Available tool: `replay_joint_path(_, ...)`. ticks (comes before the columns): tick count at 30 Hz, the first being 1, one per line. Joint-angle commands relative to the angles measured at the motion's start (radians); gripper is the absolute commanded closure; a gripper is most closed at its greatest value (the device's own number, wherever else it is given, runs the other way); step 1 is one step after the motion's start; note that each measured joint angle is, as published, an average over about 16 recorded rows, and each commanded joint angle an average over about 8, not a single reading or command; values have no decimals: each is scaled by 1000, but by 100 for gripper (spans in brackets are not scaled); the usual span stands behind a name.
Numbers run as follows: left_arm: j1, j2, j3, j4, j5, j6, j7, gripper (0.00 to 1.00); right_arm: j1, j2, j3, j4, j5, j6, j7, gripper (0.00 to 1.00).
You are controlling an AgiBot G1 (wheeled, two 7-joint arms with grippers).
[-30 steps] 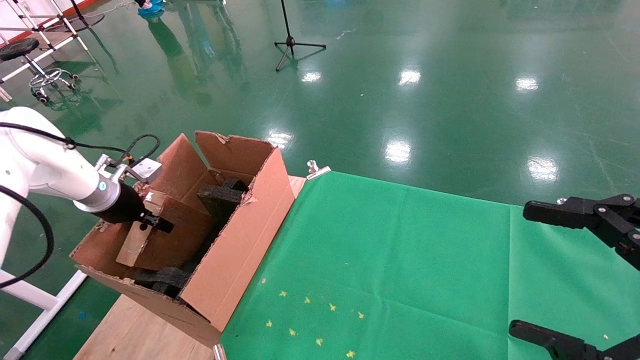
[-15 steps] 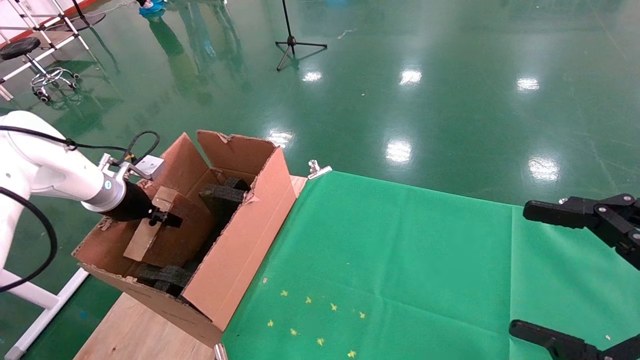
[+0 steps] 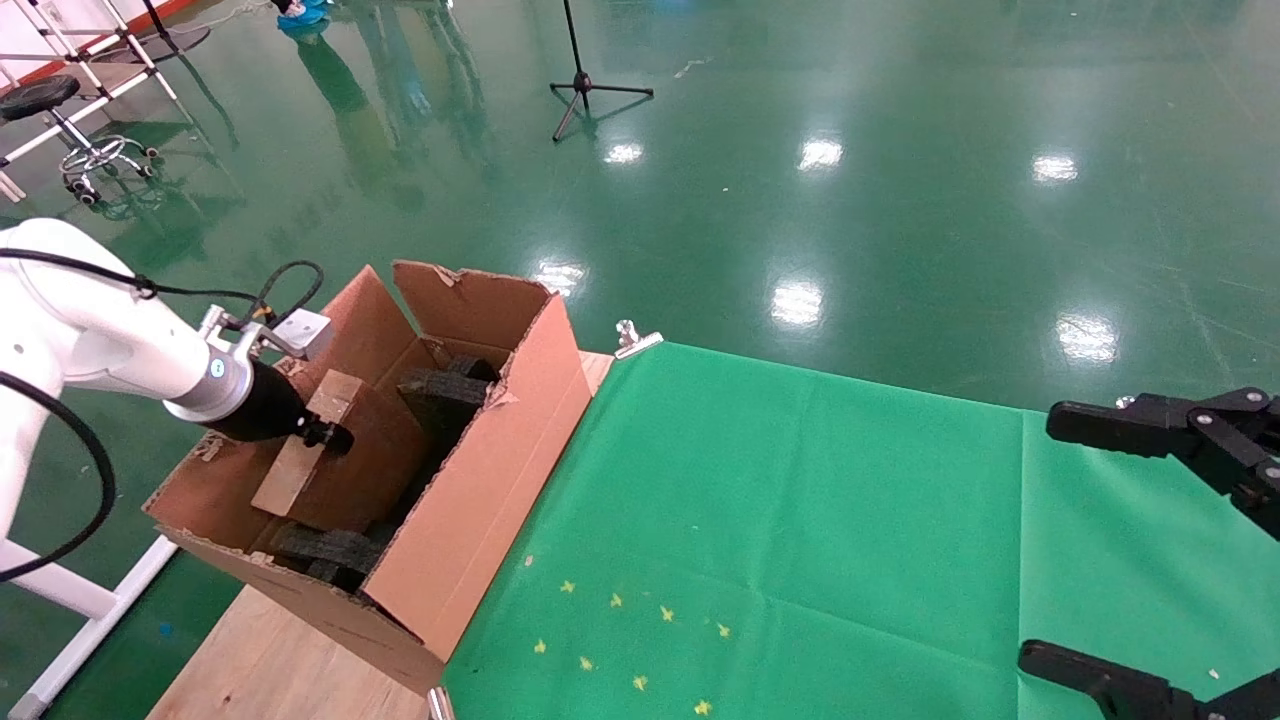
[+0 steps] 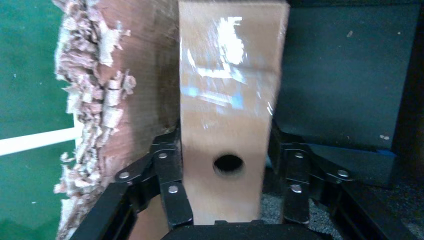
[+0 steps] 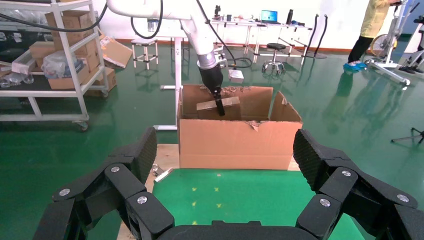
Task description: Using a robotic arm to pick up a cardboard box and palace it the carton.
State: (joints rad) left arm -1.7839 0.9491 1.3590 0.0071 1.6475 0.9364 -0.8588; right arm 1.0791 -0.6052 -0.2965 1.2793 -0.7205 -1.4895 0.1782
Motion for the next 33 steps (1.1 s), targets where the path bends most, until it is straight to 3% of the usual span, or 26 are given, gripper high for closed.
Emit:
replay_joint_path(1, 0, 0, 1, 1, 1, 2, 0, 0, 0, 0, 0, 0, 0, 0, 0, 0)
replay_joint_path(11, -15, -3, -2, -8, -2, 0, 7, 0, 0, 0, 0, 0, 0, 0, 0, 0)
replay_joint_path(23, -181, -82, -81, -120, -116, 132, 73, 0, 0, 0, -1, -1, 0, 0, -1, 0)
replay_joint_path(33, -231, -95, -69, -235, -101, 187, 91, 0, 0, 0, 0, -1, 0, 0, -1, 0)
